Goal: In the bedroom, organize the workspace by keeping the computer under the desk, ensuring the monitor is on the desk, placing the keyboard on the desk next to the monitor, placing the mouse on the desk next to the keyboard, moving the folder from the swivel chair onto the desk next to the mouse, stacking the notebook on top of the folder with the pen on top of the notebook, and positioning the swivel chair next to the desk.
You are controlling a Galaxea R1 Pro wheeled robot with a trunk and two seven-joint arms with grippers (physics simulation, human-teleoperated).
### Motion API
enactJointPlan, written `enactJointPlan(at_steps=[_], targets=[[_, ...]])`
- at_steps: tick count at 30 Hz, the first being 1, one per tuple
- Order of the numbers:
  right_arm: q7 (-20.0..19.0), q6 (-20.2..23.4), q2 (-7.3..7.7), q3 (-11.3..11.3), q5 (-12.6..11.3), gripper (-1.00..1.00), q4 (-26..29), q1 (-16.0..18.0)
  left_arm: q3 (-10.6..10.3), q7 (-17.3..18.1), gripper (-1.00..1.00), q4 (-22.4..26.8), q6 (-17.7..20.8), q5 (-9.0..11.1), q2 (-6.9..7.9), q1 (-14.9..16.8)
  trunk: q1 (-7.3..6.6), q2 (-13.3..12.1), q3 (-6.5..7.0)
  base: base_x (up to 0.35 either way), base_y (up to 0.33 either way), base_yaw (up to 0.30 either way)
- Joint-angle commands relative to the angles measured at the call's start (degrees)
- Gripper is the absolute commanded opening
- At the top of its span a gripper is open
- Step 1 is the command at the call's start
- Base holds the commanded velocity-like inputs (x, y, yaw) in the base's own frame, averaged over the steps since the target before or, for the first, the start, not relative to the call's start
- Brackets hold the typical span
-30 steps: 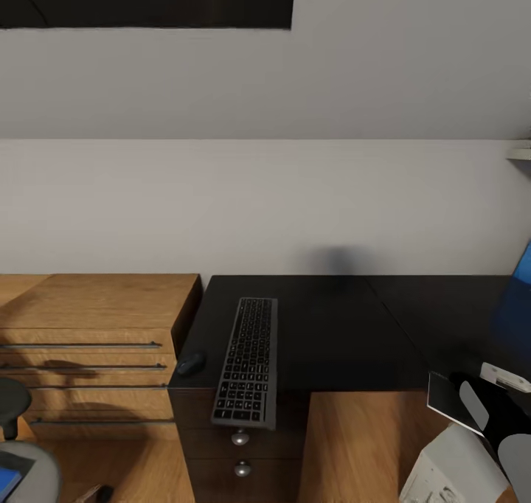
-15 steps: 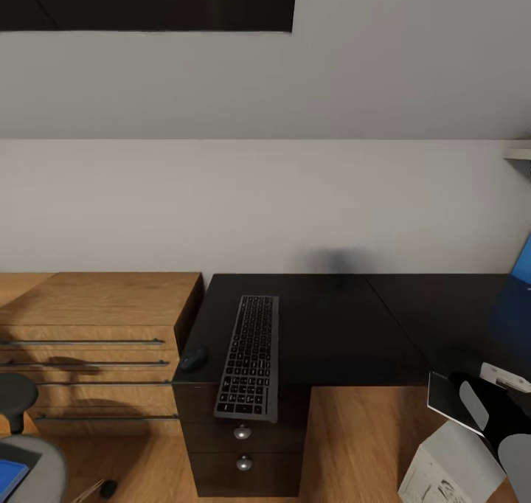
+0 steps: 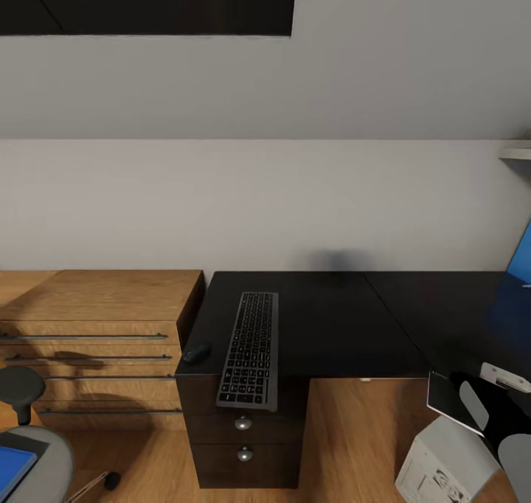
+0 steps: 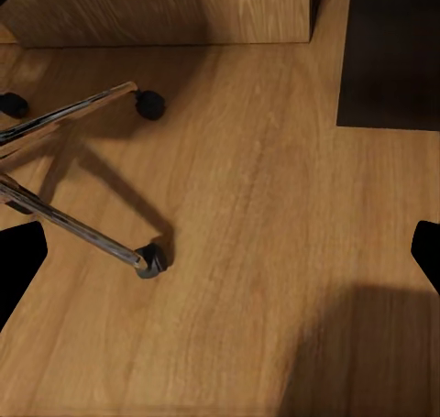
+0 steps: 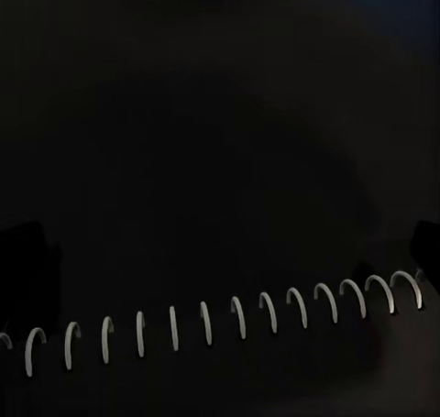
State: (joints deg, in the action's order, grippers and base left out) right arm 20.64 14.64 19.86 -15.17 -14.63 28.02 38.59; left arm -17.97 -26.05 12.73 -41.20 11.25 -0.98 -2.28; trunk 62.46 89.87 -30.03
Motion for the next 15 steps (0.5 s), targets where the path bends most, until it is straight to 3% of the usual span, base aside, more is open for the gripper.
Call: enactJointPlan(at_steps=[1, 8, 15], targets=[[0.3, 0.2, 0.01, 0.0, -0.6, 1.00, 0.1, 0.0, -0.5, -0.2, 1.00, 0.1, -0.1, 0.5, 0.03, 0.0, 0.00, 0.0, -0.05, -0.008, 0.000, 0.000], [0.3, 0.2, 0.01, 0.0, -0.6, 1.00, 0.2, 0.0, -0.5, -0.2, 1.00, 0.1, -0.1, 0.5, 0.03, 0.0, 0.00, 0.0, -0.05, -0.003, 0.000, 0.000], [-0.1, 0.1, 0.01, 0.0, -0.7, 1.00, 0.4, 0.0, -0.4, -0.2, 1.00, 0.1, -0.1, 0.5, 0.09, 0.0, -1.54, -2.8, 1.21, 0.000, 0.000, 0.000]])
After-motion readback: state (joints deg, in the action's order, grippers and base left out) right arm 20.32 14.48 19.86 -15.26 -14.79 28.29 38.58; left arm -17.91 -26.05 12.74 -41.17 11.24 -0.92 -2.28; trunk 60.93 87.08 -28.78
